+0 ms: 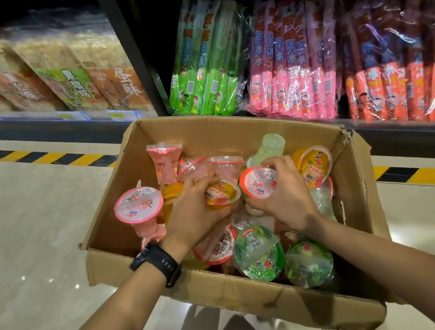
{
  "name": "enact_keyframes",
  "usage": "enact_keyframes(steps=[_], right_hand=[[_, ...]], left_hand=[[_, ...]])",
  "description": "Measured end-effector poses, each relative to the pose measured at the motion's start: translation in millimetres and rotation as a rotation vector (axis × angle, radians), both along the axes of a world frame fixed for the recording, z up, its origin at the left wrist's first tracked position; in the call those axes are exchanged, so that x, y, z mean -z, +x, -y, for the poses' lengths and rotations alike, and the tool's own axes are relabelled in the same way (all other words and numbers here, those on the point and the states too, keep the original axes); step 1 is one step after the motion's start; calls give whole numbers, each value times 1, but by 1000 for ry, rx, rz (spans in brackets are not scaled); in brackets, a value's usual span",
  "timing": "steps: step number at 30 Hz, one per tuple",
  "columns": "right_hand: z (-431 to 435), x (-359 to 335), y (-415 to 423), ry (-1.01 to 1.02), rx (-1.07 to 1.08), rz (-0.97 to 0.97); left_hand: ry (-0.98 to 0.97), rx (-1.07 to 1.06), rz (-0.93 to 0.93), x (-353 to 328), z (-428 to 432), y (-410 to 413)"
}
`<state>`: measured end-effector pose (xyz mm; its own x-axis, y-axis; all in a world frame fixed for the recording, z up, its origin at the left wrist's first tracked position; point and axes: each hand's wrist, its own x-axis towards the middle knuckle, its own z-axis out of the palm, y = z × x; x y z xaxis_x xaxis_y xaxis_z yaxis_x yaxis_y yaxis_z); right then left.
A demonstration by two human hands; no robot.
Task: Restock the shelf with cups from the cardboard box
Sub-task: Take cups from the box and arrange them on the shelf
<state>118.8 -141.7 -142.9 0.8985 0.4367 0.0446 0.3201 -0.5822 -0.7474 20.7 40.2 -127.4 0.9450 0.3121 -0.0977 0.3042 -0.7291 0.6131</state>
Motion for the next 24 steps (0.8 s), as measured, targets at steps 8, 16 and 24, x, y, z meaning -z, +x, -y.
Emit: enact_keyframes(steps=[8, 16, 24], right_hand=[[-3, -14, 8, 242, 35, -195], [-7, -82, 28, 580, 59, -416], [20, -272, 8, 560, 164, -333]], left_hand=[[-65, -58, 67, 4, -2, 2], [-158, -141, 292, -63, -1, 11], [-281, -165, 381, -246, 32, 15]])
